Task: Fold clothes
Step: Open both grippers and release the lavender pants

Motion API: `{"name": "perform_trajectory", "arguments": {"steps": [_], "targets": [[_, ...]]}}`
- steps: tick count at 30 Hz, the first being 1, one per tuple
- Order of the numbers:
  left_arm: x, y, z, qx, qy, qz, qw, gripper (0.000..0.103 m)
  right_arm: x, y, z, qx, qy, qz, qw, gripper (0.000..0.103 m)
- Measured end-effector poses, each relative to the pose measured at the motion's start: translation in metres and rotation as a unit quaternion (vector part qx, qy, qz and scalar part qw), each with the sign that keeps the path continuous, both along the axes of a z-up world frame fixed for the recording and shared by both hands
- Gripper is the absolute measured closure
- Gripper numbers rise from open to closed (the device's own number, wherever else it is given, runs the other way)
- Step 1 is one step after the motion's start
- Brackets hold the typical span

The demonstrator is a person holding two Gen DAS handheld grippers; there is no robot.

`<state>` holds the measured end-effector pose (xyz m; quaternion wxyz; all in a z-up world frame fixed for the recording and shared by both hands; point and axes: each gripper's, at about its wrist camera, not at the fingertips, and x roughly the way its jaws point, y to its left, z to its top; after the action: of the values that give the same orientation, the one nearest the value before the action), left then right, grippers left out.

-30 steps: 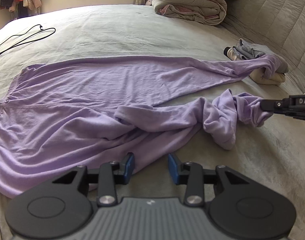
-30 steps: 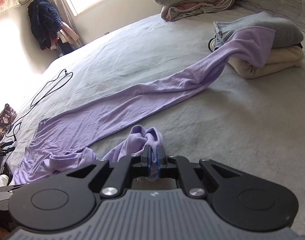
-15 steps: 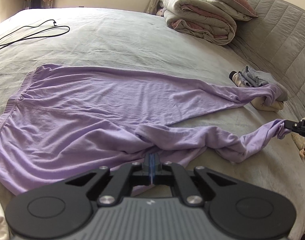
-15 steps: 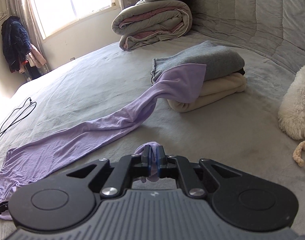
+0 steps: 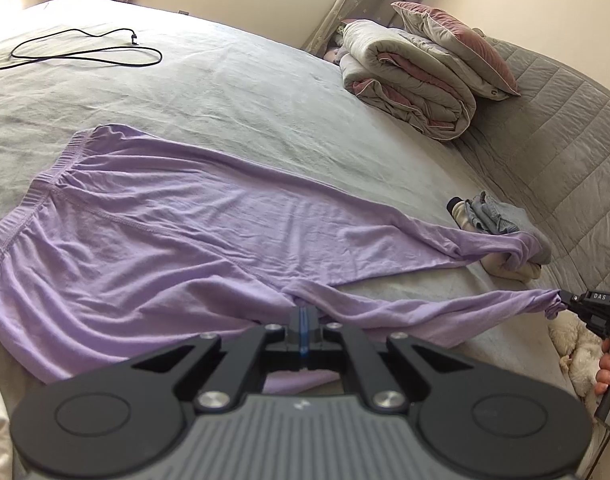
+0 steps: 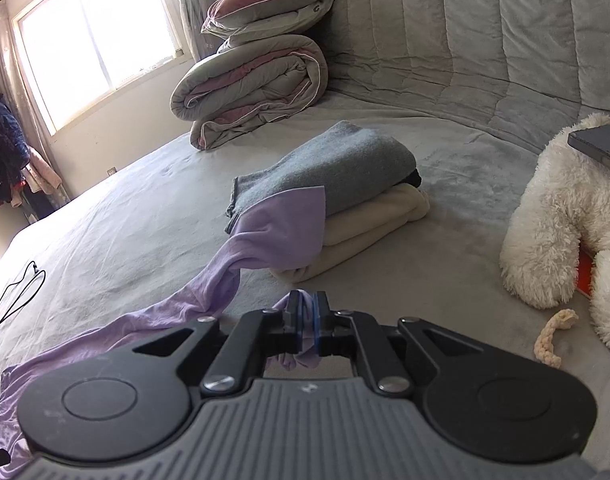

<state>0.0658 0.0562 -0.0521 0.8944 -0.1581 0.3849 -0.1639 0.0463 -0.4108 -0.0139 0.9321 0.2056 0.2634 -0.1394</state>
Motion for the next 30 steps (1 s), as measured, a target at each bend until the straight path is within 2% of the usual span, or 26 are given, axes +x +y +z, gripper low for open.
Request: {"name": "perform_trajectory", "arguments": {"steps": [8, 14, 16, 19, 21, 26, 29, 30], "targets": [[-0.002, -0.008, -0.01, 0.035, 0.017, -0.01, 0.9992, 0.101, -0.002, -0.012, -0.006, -0.018, 0.014, -0.016, 1.0, 0.098], [-0.004, -0.005, -0.012, 0.046, 0.027, 0.002, 0.9986, 0.095, -0.005, -0.019, -0.013, -0.038, 0.037, -0.015, 0.998, 0.102], [-0.005, 0.0, -0.011, 0.046, 0.028, 0.011, 0.9985, 0.084, -0.006, -0.019, -0.014, -0.038, 0.043, -0.007, 0.998, 0.102], [-0.005, 0.007, -0.009, 0.047, 0.028, 0.027, 0.9981, 0.076, -0.008, -0.014, -0.015, -0.043, 0.046, 0.002, 0.998, 0.098], [-0.006, 0.013, -0.008, 0.047, 0.03, 0.041, 0.9976, 0.072, -0.008, -0.009, -0.015, -0.049, 0.048, 0.007, 0.998, 0.088], [-0.007, 0.03, -0.006, 0.041, 0.032, 0.077, 0.9957, 0.059, -0.001, 0.006, -0.015, -0.045, 0.051, 0.028, 0.997, 0.085], [-0.009, 0.041, -0.006, 0.039, 0.035, 0.095, 0.9941, 0.056, 0.004, 0.019, -0.014, -0.045, 0.048, 0.042, 0.997, 0.062], [-0.01, 0.045, -0.006, 0.038, 0.036, 0.102, 0.9934, 0.054, 0.006, 0.025, -0.013, -0.047, 0.047, 0.05, 0.997, 0.061]]}}
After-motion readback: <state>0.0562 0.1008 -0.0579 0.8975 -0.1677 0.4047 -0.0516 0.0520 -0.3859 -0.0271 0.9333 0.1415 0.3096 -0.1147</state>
